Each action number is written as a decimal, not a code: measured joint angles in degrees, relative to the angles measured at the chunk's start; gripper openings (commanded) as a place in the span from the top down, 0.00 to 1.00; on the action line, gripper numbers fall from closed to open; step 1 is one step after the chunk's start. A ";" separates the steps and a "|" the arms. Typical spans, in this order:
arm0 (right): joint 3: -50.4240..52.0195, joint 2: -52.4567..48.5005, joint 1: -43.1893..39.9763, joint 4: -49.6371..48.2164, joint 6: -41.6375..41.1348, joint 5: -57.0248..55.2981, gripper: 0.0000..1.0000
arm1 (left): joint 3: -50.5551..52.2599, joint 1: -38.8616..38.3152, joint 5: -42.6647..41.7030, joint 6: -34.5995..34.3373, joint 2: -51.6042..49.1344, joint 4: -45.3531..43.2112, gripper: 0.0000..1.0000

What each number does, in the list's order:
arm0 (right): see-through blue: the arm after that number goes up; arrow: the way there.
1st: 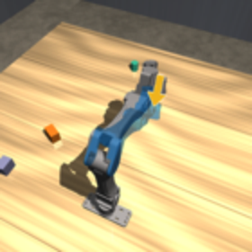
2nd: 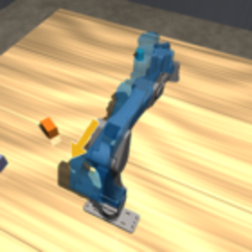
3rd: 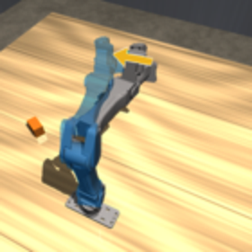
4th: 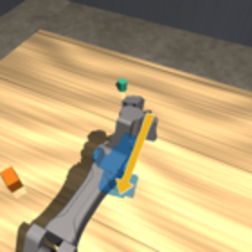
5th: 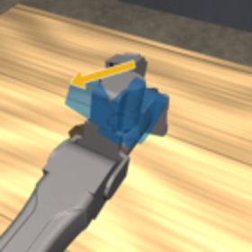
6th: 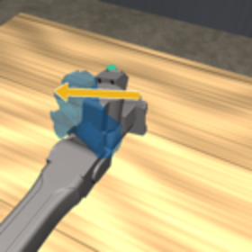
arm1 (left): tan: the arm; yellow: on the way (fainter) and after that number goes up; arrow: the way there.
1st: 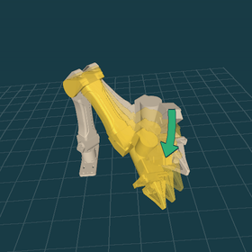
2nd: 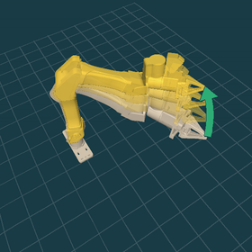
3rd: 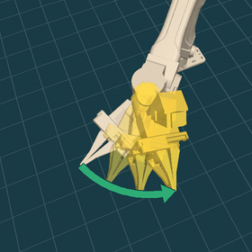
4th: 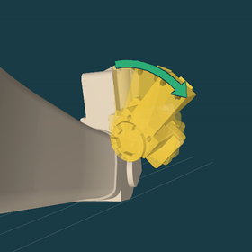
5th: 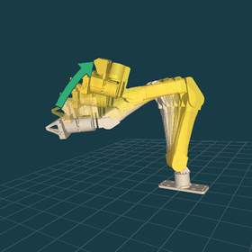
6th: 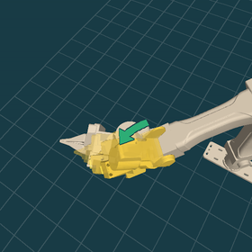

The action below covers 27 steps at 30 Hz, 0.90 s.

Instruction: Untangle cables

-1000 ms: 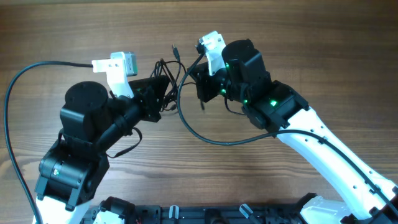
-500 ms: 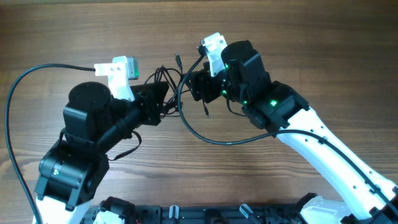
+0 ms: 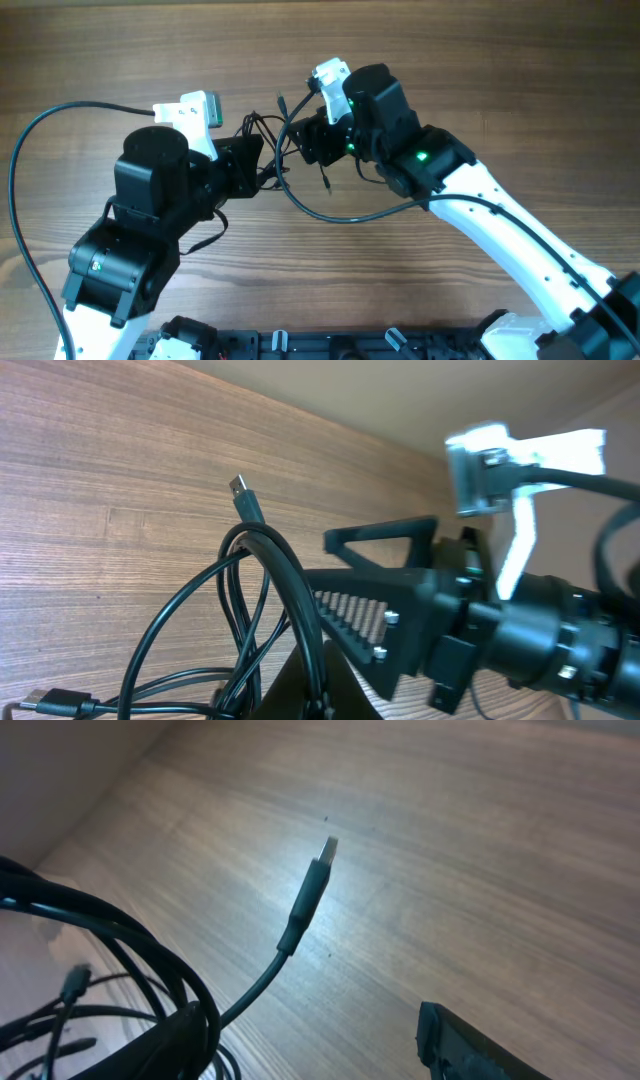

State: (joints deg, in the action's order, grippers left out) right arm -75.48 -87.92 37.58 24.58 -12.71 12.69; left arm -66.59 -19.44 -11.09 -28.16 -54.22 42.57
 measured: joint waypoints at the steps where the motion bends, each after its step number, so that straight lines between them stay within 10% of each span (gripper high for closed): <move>1: 0.00 -0.72 0.00 -0.04 0.00 0.76 0.30 | 0.00 0.00 0.02 -0.02 0.00 -0.04 0.96; 4: 0.00 -1.29 0.00 -0.55 -0.02 2.99 0.35 | 0.00 0.00 0.17 -0.02 -0.07 -0.09 0.96; 8: 0.00 -1.29 0.00 -0.87 0.35 4.02 0.96 | 0.00 0.00 0.17 0.00 -1.38 -0.11 0.96; 18: -0.04 -1.88 -1.66 14.80 -6.75 -25.05 0.93 | 0.00 0.00 -0.74 0.00 2.95 1.07 0.96; 22: -0.04 -1.88 -3.63 12.61 -4.83 -20.92 0.44 | 0.00 0.00 -0.66 0.90 3.93 1.18 0.96; 27: -0.04 -1.88 -3.52 3.91 4.02 -4.83 0.31 | 0.00 0.00 1.05 1.29 -1.09 1.11 0.96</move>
State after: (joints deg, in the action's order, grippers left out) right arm -75.53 -89.80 34.06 28.49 -8.69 7.86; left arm -66.59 -19.44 -10.04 -26.87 -55.31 43.68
